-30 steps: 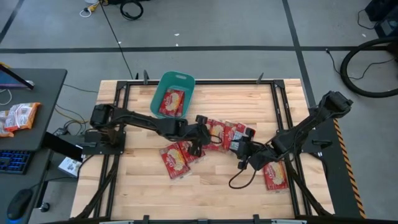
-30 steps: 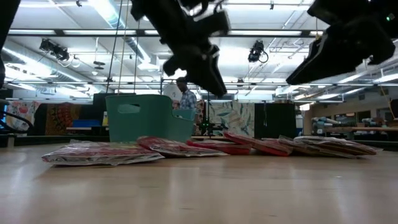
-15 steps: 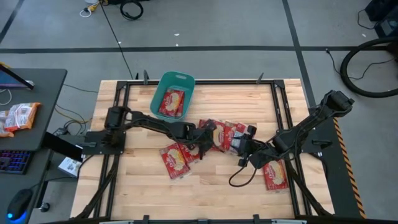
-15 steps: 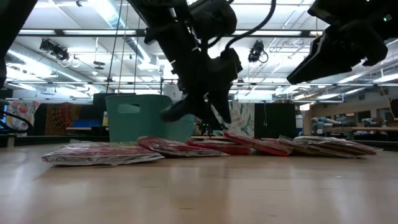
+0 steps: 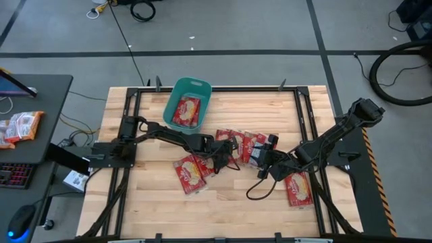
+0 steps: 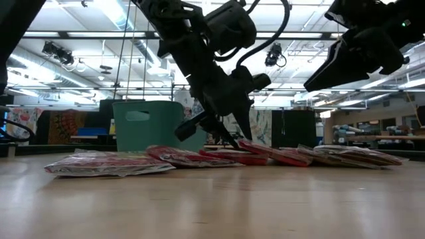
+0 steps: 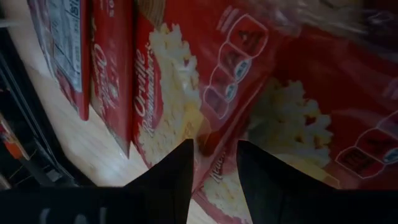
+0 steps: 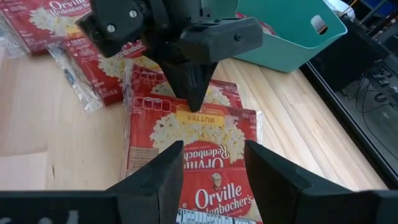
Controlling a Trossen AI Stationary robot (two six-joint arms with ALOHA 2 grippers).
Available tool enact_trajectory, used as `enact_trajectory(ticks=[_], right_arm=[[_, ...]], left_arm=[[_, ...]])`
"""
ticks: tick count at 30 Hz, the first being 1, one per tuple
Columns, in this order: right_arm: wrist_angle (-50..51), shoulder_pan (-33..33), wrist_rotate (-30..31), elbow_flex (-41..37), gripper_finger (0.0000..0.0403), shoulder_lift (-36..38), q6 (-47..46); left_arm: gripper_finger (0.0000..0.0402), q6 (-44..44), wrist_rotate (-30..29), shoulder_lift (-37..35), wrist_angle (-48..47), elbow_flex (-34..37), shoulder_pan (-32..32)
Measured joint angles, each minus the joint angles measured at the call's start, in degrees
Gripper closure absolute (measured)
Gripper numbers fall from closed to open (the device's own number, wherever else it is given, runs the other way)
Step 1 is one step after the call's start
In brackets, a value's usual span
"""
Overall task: Sort popcorn bags into baskets
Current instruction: Put the red popcorn bag into the green bin
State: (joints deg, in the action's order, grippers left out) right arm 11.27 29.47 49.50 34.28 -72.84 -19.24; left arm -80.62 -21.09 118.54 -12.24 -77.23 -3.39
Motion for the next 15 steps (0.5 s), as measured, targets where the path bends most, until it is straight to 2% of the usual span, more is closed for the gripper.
enact_trajectory(ticks=[8,15], right_arm=[[-0.95,-0.81,-0.04,0.00,0.0229,0.00,2.50],[-1.17,-1.91,-0.09,0.00,0.0229,0.00,3.91]], left_arm=[[0.0285,0.14,4.46,0.00,0.07,-0.01,1.37],[0.0346,-0.03,9.27,0.00,0.18,-0.01,1.37]])
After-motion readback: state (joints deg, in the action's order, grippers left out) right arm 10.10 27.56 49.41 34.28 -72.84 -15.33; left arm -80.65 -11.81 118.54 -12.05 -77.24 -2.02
